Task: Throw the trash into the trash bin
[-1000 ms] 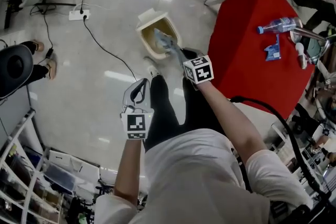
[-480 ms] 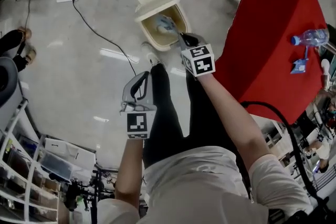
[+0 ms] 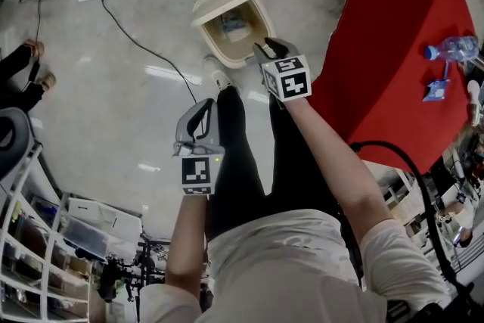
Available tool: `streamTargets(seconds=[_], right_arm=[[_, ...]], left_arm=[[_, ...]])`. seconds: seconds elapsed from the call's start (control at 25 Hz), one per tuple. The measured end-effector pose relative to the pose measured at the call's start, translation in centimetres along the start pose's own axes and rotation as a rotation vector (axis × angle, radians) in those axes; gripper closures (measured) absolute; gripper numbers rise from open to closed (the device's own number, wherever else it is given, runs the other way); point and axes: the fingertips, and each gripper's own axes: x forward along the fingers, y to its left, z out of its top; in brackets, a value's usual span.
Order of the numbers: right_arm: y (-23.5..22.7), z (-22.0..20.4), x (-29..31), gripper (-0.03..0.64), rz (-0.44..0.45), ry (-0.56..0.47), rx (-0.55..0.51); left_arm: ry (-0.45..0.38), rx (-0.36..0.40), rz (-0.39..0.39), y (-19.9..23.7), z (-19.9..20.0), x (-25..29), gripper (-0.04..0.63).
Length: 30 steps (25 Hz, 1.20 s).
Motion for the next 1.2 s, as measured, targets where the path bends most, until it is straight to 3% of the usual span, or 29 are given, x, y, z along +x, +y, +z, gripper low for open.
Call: streamTargets(seconds=[0.2,0.64,0.92,1.2], right_arm=[[1.2,-0.5,-3.8,0.519,0.035,0.002,-0.030],[4.0,1.0,-16.8,0.583,0.080,-0.075,-0.105],[6.1,2.1,-24.6,0.602,0.128,-0.174,-0.229],[7.2,1.5,-32.0,0.614,0.119,-0.240,-0.269]], left_arm=[[-0.002,-0.054,0.024,-0.9,-0.5,-1.7,0.591],[-0.036,-0.012,0.048,-5.7,4.9,-7.8,0.591],[-0.011,0.115,-0.034,-10.8,8.4,-10.0,0.591],[-0.050,0.059,-0.103,-14.0,10.4,-14.0,0.589]])
